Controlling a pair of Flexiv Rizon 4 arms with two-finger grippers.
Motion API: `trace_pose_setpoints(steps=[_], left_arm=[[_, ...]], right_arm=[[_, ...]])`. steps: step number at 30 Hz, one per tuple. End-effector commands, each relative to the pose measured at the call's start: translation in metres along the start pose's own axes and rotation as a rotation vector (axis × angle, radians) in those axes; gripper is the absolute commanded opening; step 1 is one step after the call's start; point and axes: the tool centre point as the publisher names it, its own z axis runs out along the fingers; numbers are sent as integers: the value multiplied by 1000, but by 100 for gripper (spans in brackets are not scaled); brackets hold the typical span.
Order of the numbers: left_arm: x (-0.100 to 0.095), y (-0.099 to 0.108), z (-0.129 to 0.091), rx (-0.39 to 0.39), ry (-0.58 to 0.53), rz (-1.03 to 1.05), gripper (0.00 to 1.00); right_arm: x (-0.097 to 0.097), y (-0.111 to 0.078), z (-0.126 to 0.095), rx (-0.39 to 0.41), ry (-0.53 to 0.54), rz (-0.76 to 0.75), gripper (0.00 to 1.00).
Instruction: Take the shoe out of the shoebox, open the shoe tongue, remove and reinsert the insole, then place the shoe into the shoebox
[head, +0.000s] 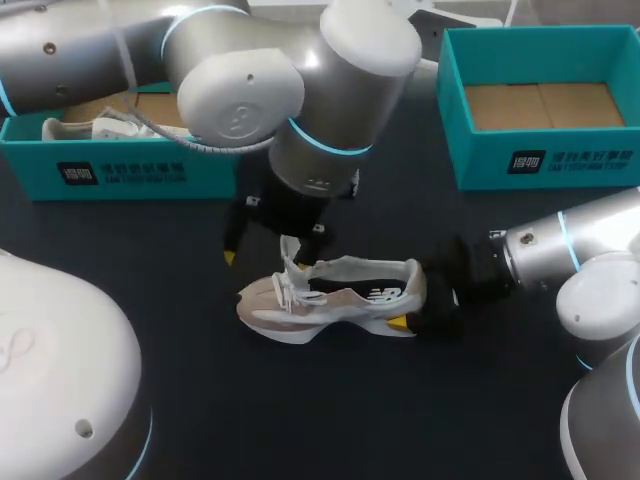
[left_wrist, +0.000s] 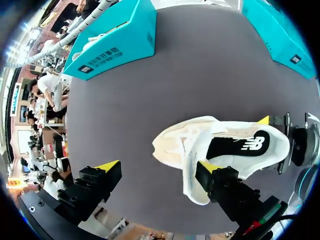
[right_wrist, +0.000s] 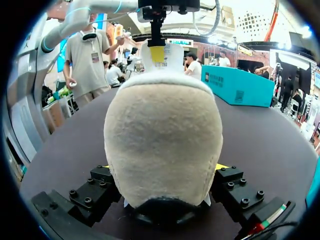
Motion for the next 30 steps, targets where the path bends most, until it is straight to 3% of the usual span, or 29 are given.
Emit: trace_pose_setpoints(steps=[1,7,14,16,28,29,30], left_arm=[[-17,-1,-30,39,138,128,100],[-8,-3,-67,107,257,495,100],[20,3,-93,152,327,1087,100],[29,10,-100,208,343,1231,100],[71,10,-136,337,516,1640,100],[73,9,-138,333,534,1658,81],[76,8,-140,338,544,1674,52]], right_arm=[[0,-1,2,3,-2,-1,0],[0,-1,2,3,-2,-1,0],[0,-1,2,3,-2,-1,0],[0,-1,2,3,-2,-1,0],[0,-1,2,3,-2,-1,0],[0,-1,2,3,-2,-1,0],[0,-1,2,3,-2,-1,0]])
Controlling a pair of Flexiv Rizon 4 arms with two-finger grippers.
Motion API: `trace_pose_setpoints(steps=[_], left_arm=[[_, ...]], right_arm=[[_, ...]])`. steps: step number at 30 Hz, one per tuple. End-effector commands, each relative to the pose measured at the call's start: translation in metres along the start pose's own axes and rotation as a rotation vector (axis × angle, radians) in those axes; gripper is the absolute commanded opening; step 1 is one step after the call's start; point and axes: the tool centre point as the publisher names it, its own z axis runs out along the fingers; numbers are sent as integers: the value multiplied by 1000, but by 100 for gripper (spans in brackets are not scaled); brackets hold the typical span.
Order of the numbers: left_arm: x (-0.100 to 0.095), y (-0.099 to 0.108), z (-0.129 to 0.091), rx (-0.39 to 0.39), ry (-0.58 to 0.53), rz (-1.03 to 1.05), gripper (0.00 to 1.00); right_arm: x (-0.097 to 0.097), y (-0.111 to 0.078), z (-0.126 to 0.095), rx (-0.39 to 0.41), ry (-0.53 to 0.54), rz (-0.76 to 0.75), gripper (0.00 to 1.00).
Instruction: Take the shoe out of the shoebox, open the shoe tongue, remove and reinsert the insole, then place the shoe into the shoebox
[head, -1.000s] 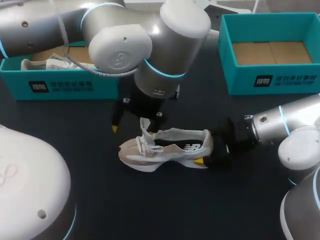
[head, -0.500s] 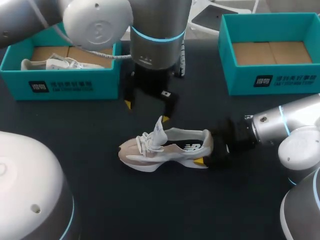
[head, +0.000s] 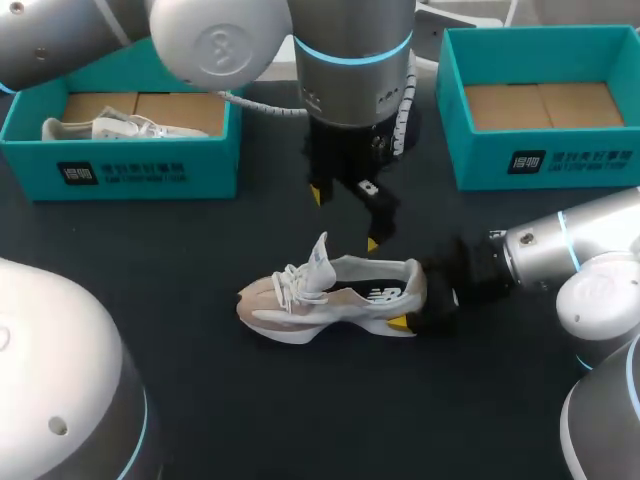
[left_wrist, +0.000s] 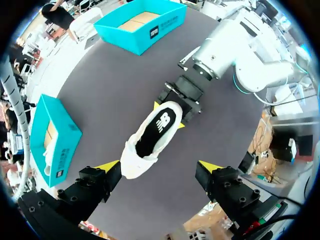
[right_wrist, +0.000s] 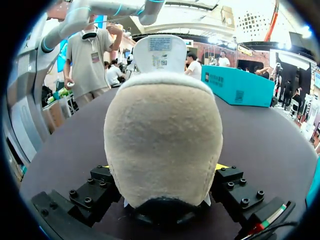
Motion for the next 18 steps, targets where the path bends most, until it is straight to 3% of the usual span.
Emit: trace_pose_setpoints(steps=[1,2,3,18], left_arm=[[0,-14,-2,131,245,781,37],[1,-15,-2,134,253,800,8],[1,-16,-3,135,266,822,0],[1,-16,-4,120,236,830,0]], right_arm=[[0,-1,2,3,-2,-1,0],[0,-1,2,3,-2,-1,0],[0,-1,2,3,-2,-1,0],[0,-1,2,3,-2,-1,0]])
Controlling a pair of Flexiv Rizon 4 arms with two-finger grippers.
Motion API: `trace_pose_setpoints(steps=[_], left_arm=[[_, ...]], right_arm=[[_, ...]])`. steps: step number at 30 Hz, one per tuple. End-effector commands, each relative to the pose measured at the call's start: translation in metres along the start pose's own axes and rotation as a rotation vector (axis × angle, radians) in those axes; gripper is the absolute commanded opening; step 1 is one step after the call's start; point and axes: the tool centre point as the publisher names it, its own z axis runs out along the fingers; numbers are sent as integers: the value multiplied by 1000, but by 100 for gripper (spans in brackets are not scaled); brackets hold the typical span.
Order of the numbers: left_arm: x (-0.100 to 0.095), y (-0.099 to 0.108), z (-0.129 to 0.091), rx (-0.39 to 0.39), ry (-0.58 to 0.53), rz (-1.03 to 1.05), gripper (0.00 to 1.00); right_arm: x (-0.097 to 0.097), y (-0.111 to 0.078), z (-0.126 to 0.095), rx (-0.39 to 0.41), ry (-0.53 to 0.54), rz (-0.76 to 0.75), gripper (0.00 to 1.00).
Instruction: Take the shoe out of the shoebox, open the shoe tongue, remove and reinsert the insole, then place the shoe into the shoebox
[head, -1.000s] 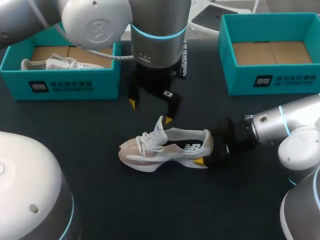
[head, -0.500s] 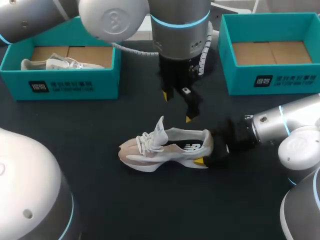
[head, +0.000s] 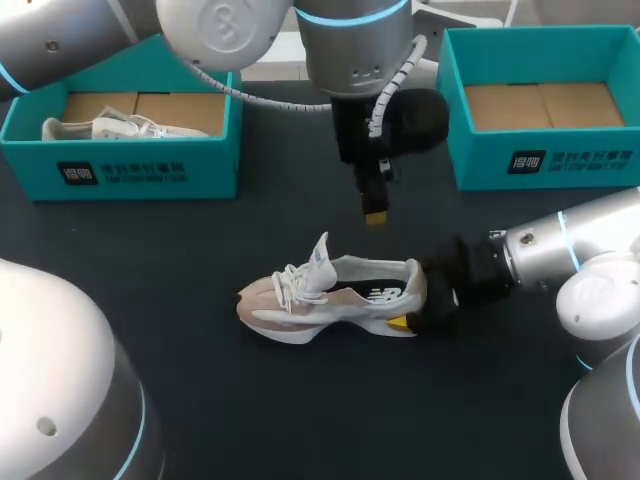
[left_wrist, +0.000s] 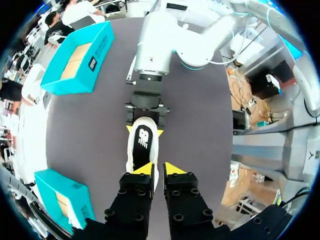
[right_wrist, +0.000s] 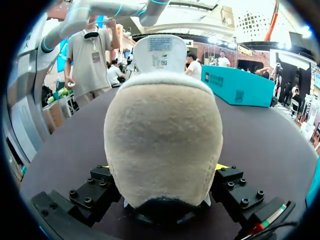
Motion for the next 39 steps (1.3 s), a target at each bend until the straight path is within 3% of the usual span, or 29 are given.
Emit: trace_pose_setpoints(steps=[1,6,7,12,26,39], left_arm=[[-5,8,2,62,76,266,0],[-5,8,2,62,76,266,0],[-6,6,13,22,91,260,0],[-15,-1,48,-13,87,196,0],[-33,-6,122,-28,128,156,0],[-35,11,157,-22,112,120,0]], right_arm=[[0,-1,2,3,-2,-1,0],[0,-1,2,3,-2,-1,0],[0,-1,2,3,-2,-1,0],[0,-1,2,3,-2,-1,0],[0,-1,2,3,-2,-1,0],[0,-1,2,3,-2,-1,0]])
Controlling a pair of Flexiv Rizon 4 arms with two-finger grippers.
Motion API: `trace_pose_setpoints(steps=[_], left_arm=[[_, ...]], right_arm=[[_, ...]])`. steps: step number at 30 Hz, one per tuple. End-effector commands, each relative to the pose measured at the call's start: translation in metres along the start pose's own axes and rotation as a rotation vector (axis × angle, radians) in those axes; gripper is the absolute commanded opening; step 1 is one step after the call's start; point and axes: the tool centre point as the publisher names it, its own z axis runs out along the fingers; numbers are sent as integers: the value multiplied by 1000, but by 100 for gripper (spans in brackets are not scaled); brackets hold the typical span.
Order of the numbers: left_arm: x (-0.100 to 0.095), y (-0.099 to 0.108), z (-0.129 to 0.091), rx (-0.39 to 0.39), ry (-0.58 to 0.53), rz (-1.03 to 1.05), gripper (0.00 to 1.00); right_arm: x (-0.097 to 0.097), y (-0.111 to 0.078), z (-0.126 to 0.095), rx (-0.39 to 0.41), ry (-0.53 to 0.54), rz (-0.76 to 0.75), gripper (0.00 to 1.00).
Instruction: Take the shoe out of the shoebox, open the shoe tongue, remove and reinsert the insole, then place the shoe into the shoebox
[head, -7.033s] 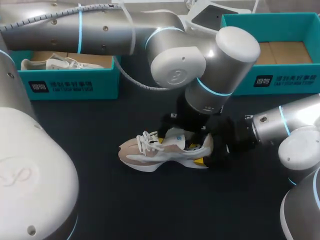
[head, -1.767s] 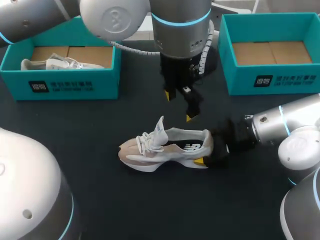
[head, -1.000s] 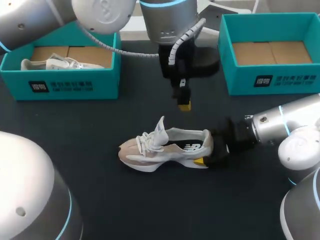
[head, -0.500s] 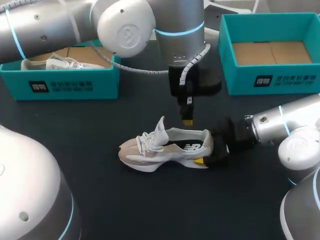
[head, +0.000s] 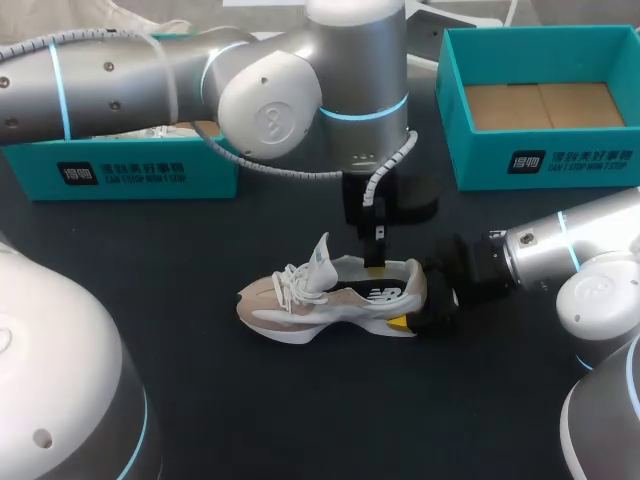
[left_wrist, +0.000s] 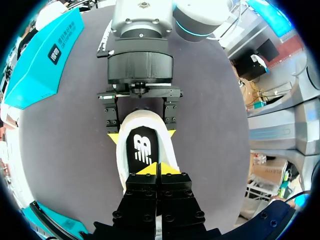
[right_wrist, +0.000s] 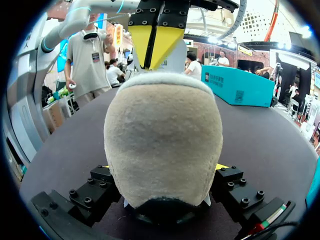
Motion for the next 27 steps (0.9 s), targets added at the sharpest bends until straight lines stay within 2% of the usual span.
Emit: trace_pose_setpoints(steps=[1,16,20,27], left_arm=[[0,7,9,-8,1,-11,0],[0,7,9,-8,1,-11,0],[-3,2,23,9,22,23,0],[-7,2,34,58,3,52,0]], right_arm=[[0,-1,2,3,-2,-1,0],[0,-1,2,3,-2,-1,0],[0,-1,2,3,-2,-1,0],[0,-1,2,3,-2,-1,0]])
